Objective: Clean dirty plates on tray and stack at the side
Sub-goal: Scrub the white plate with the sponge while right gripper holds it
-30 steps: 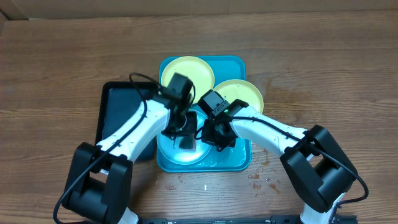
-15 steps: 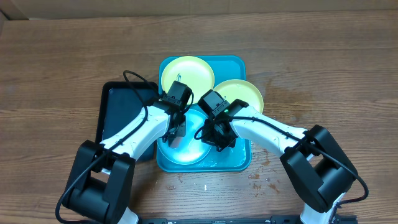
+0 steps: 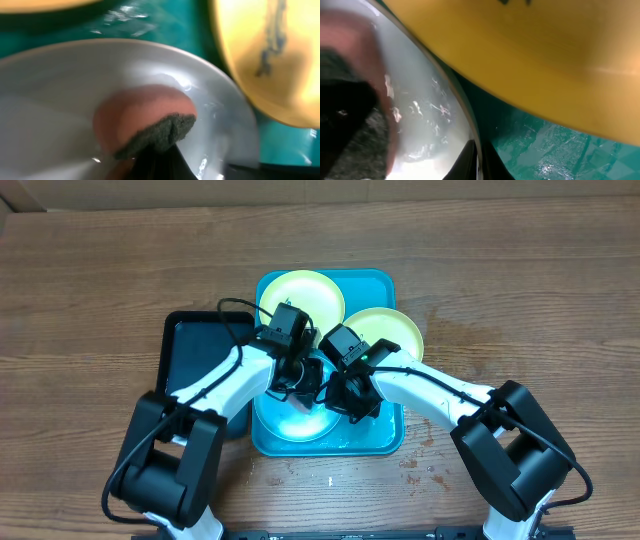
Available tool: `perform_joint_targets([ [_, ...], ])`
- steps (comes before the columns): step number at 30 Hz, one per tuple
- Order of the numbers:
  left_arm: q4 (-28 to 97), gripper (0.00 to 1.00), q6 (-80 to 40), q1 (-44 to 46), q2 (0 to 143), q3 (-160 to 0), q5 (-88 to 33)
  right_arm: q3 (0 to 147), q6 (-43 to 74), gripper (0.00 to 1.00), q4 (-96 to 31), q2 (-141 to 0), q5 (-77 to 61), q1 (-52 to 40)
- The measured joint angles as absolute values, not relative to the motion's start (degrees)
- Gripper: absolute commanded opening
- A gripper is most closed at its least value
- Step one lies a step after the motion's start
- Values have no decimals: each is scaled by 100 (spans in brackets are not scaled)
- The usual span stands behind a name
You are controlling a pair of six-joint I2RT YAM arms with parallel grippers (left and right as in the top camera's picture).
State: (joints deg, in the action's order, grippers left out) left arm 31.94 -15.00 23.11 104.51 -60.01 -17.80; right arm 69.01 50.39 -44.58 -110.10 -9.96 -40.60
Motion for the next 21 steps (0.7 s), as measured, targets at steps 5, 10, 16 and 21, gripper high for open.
perform_joint_targets([
  [5,3651,4,-1286,2239,10530,-6042,-2438,6901,5041,4,-4460,-11010,-1000,-4060],
  [10,4392,4,-1157,2252,10530,-6077,-2346,6901,5054,4,-4462,-11010,-1000,-4060],
  [16,5026,4,-1890,2366,10521,-6235,-1175,6901,5057,4,-4429,-11013,-1044,-4071],
  [21,5590,4,-2604,2359,10499,-6324,384,6901,5061,4,-4412,-11017,-1079,-4093],
])
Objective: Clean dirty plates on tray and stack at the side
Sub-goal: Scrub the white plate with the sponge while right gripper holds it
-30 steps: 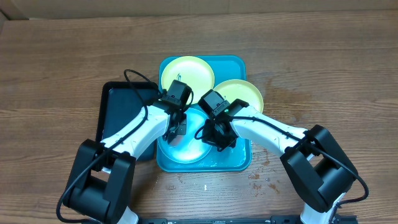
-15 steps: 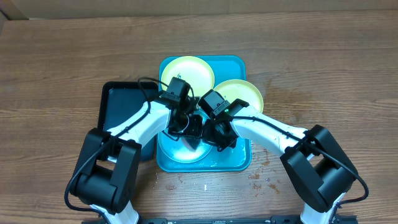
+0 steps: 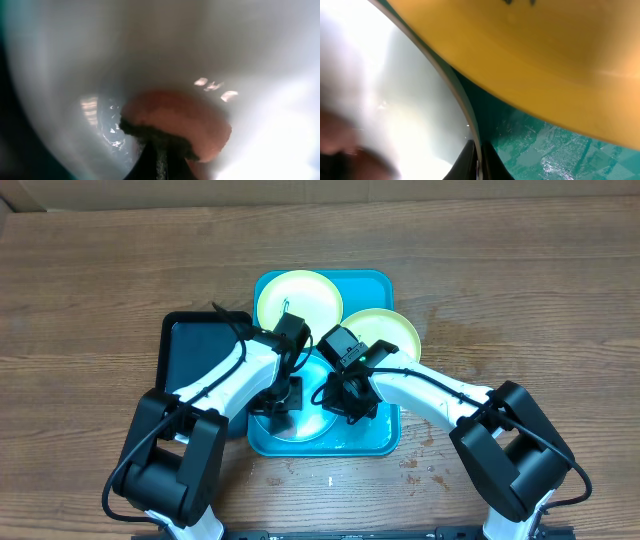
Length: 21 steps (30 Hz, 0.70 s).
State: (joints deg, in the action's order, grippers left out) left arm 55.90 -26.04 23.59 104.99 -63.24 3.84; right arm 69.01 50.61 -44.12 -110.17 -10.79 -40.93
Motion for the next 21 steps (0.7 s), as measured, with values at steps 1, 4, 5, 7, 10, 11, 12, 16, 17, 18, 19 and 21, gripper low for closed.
perform_joint_targets([
  [1,5717,4,-2698,2346,10516,-6337,742,6901,5061,4,-4412,-11017,-1083,-4091],
  [4,5946,4,-2867,2318,10615,-6471,1302,6906,5065,4,-4362,-11021,-1153,-4106],
  [5,5979,4,-2884,2318,10634,-6512,1402,6906,5072,4,-4348,-11024,-1170,-4108],
  [7,5999,4,-2908,2318,10663,-6593,1588,6910,5076,4,-4340,-11028,-1186,-4119],
  [10,5749,4,-2869,2316,10669,-6617,1702,6910,5081,4,-4342,-11032,-1184,-4119],
  [11,5645,4,-2821,2311,10676,-6617,1686,6910,5081,4,-4346,-11032,-1184,-4119],
  [12,5485,4,-2718,2296,10680,-6617,1608,6910,5078,4,-4344,-11032,-1181,-4119],
  [16,4906,4,-2196,2156,10685,-6628,674,6912,5107,4,-4401,-11032,-1138,-4106],
  [17,4807,4,-2071,2104,10685,-6639,344,6912,5120,4,-4423,-11032,-1131,-4095],
  [18,4683,4,-1966,2049,10685,-6650,-75,6912,5124,4,-4442,-11032,-1131,-4084],
  [19,4582,4,-1909,2034,10685,-6659,-399,6912,5124,4,-4451,-11032,-1127,-4071],
  [21,4300,4,-1798,2064,10689,-6659,-1260,6914,5127,4,-4458,-11032,-1131,-4064],
])
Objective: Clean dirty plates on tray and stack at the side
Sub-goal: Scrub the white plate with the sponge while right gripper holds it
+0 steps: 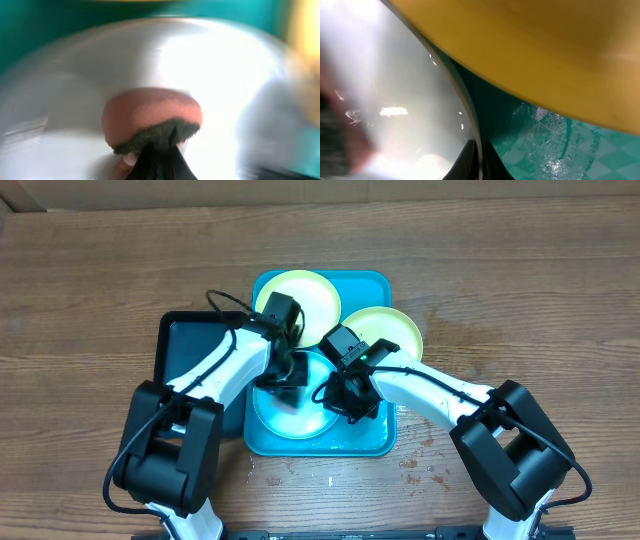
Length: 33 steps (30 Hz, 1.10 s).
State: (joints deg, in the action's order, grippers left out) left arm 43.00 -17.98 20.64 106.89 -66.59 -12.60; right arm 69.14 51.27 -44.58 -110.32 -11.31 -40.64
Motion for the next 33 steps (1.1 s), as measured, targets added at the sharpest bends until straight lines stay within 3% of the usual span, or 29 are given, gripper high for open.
perform_joint_targets([
  [6,4167,4,-1647,2333,10739,-6657,-2672,6921,5124,4,-4458,-11032,-1127,-4064],
  [11,4224,4,-1632,2359,10744,-6652,-2749,6921,5124,4,-4460,-11032,-1127,-4064],
  [24,5863,4,-2668,2351,10726,-6707,996,6923,5118,4,-4440,-11032,-1114,-4064],
  [33,6466,4,-2749,2274,10683,-7293,1170,6932,5113,4,-4456,-11032,-1114,-4066],
])
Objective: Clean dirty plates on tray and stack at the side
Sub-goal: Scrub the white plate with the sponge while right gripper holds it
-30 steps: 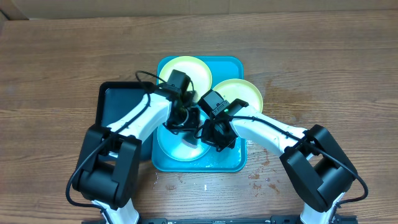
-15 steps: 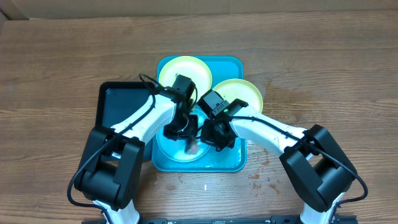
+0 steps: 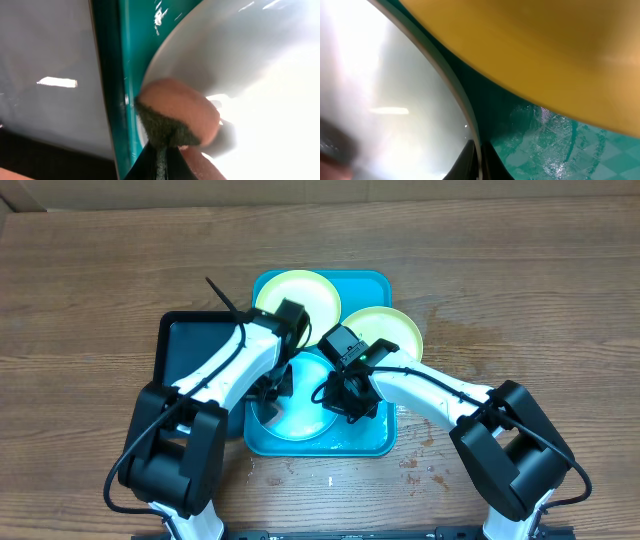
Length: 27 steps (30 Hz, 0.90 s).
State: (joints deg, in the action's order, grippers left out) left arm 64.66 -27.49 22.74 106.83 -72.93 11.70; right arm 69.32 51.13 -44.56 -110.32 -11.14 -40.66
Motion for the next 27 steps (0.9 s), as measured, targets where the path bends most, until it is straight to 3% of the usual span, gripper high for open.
perform_joint_targets([
  [7,6683,4,-2561,1997,9931,-7889,928,6932,5116,4,-4458,-11032,-1116,-4064],
  [17,6121,4,-2381,558,9734,-7435,1337,6934,5116,4,-4458,-11032,-1116,-4064],
  [18,5964,11,-2379,445,9793,-7293,1328,6934,5113,4,-4458,-11032,-1114,-4064],
  [20,5778,42,-2373,257,9981,-7046,1238,6934,5111,4,-4453,-11032,-1114,-4064],
  [21,5754,49,-2331,176,10110,-6958,1138,6934,5113,4,-4451,-11032,-1116,-4064],
  [27,5795,47,-2331,-121,10374,-6873,502,6941,4967,4,-4466,-11032,-1114,-4064],
])
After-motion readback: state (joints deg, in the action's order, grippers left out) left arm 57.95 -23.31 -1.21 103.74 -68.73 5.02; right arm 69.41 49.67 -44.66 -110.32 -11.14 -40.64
